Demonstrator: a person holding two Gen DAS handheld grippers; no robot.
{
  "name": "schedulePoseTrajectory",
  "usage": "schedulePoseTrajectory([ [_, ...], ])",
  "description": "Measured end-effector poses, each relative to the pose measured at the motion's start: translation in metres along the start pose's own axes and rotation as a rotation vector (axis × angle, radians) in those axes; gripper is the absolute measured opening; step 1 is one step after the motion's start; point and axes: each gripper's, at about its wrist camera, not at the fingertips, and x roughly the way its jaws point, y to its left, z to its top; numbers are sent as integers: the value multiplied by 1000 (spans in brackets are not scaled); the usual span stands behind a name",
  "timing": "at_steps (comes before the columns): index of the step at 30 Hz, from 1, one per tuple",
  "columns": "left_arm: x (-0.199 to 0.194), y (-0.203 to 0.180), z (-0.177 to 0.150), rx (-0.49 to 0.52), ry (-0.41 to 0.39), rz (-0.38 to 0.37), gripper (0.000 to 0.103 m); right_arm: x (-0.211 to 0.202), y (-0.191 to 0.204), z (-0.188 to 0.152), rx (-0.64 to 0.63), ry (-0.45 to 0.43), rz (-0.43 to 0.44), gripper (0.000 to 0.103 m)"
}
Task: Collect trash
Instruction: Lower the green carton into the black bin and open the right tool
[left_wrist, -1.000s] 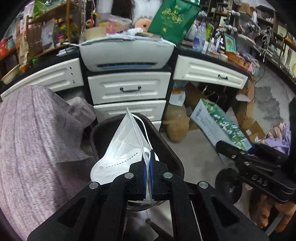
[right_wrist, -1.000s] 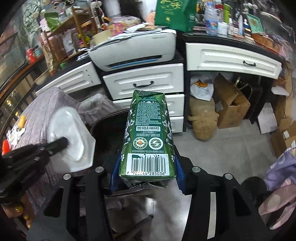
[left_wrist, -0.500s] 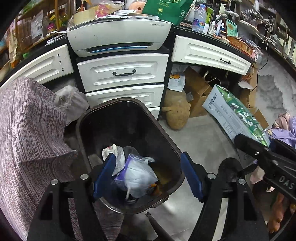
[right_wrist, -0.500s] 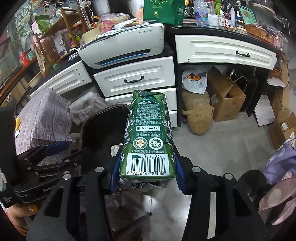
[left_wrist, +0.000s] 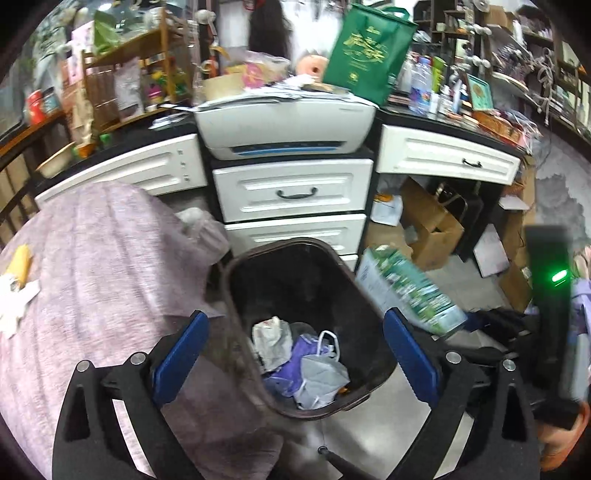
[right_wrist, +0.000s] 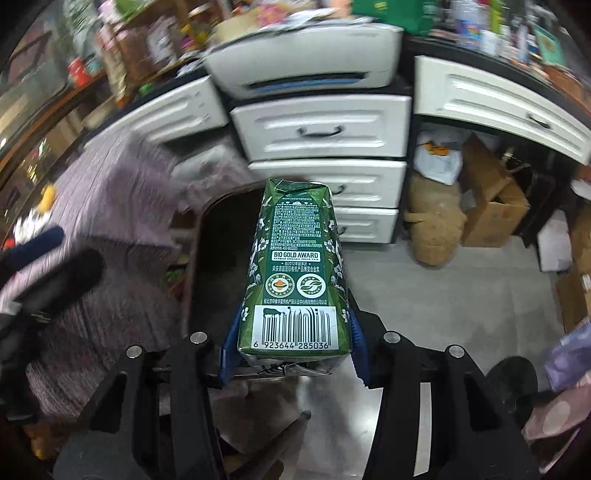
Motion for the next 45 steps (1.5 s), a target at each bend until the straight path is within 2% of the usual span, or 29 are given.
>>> schedulePoseTrajectory([
  [7, -23, 30, -4, -74, -9, 15, 97, 50, 45, 1, -91, 94, 24, 49],
  [11, -34, 43, -8, -108, -19, 30, 97, 73, 59, 2, -134, 138, 9, 49],
  [18, -44, 58, -14, -146, -31, 37, 97, 115, 69, -4, -174, 232, -40, 49],
  [23, -47, 65, -18, -158, -33, 48, 97, 130, 69, -10, -178, 256, -69, 50],
  [24, -48, 67, -19, -162, -32, 48, 97, 131, 69, -10, -178, 260, -69, 52],
  [25, -48, 68, -20, -166, -31, 50, 97, 131, 69, -11, -180, 263, -68, 59],
  [27, -49, 72, -22, -174, -27, 51, 97, 126, 70, -12, -189, 246, -75, 73],
  [34, -55, 84, -28, -198, -26, 65, 97, 100, 65, -7, -170, 187, -76, 74],
  [45, -75, 114, -36, -204, -25, 69, 97, 20, 78, 18, -152, -15, -48, 78],
])
